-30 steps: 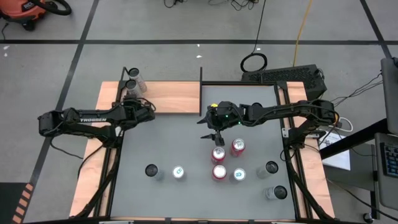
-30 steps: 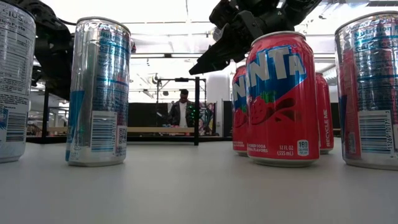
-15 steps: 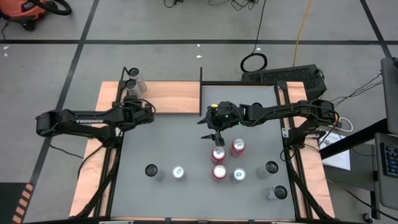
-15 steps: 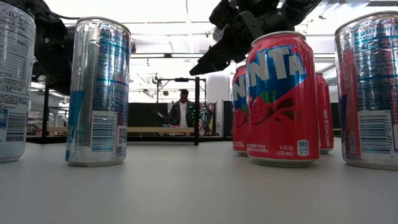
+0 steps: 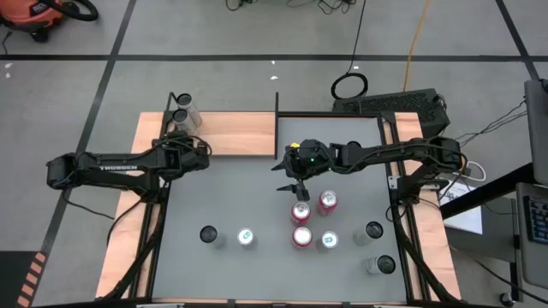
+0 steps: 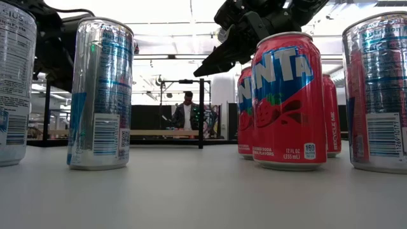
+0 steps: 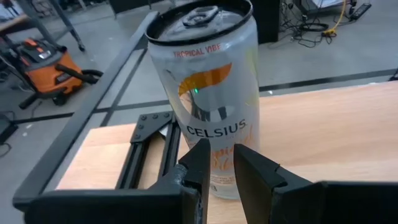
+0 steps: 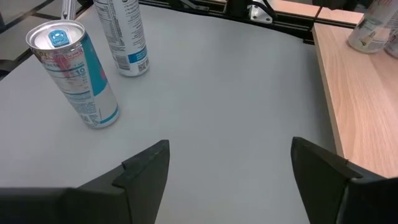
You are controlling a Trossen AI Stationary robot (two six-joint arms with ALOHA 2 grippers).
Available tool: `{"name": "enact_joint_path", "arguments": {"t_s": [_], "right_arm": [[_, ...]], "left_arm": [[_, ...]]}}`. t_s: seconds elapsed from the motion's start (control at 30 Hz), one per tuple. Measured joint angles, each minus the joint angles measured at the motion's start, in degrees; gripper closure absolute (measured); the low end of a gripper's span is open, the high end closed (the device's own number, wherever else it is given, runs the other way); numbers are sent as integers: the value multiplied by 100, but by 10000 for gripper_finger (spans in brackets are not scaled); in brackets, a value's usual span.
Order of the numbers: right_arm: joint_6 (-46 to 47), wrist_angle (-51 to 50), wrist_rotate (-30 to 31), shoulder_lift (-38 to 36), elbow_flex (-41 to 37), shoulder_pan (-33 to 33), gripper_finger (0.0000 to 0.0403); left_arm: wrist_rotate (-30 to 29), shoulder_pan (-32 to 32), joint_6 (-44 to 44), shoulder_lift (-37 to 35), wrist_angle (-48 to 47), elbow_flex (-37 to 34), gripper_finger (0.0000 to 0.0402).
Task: Place canned beverage on shelf
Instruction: Put the top white-yellow soda can on the shelf aligned with the other white-yellow soda can
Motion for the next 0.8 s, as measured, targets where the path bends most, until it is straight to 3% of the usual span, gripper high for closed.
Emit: {"name": "enact_joint_path", "arguments": {"t_s": [0.8], "right_arm": [[107, 90, -2, 0, 0, -1, 133]], "left_arm": [[-274, 487, 243, 0, 128, -2, 329]]}}
